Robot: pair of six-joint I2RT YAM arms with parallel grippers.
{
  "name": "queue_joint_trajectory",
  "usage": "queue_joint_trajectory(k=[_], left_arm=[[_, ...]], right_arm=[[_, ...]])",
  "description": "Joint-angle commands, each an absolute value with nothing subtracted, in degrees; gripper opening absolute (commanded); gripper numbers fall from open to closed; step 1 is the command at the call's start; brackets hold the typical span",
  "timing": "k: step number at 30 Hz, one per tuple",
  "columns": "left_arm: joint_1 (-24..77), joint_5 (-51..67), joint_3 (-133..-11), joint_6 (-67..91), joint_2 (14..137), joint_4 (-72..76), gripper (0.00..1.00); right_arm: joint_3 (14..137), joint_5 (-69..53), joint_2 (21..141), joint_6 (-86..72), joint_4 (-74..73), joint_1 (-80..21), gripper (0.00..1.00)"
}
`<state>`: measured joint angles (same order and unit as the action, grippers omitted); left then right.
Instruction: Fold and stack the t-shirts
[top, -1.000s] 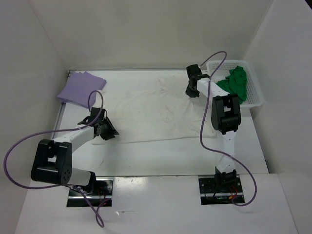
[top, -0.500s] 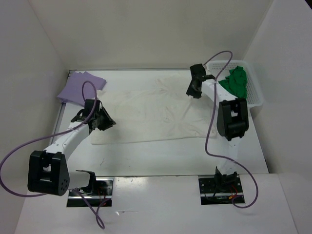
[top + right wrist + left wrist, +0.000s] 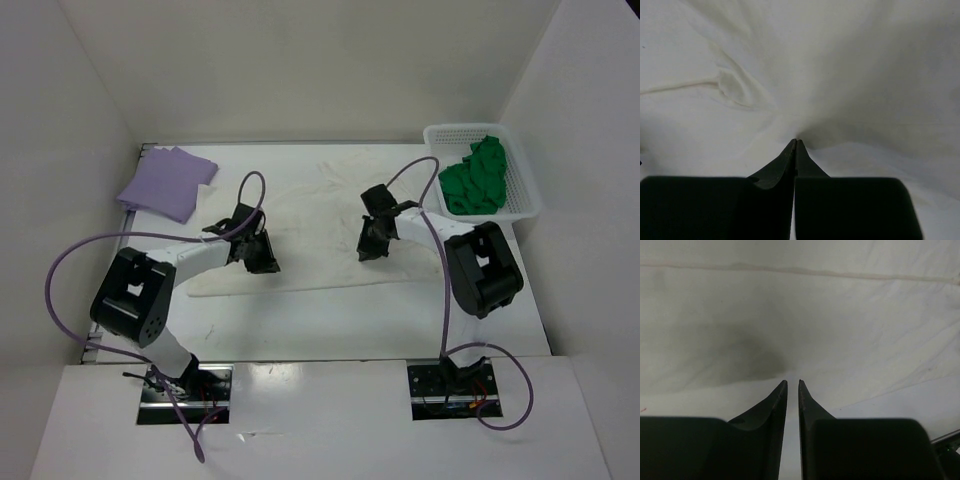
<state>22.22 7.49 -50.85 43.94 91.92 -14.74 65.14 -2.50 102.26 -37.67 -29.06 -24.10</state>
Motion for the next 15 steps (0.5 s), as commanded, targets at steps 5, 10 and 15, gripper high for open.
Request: queue_joint_trajectory(k=[5,10,15], left_arm=[[21.88,10.99,-47.64,44.82,94.48,-14.23,0.22],[21.27,12.20,-42.20,45.35,90.89,-17.14,0.24],[20.74,13.36,-37.36,45.88,85.10,-21.61,0.26]], right_arm=[[60.31,-2.02,103.36,-41.39,-25.92,-24.08,0.00],[52.14,-5.96,98.53,-44.29,-26.63,-24.08,0.00],[45.01,-8.70,91.78,-47.10,-29.35,-24.61,0.00]])
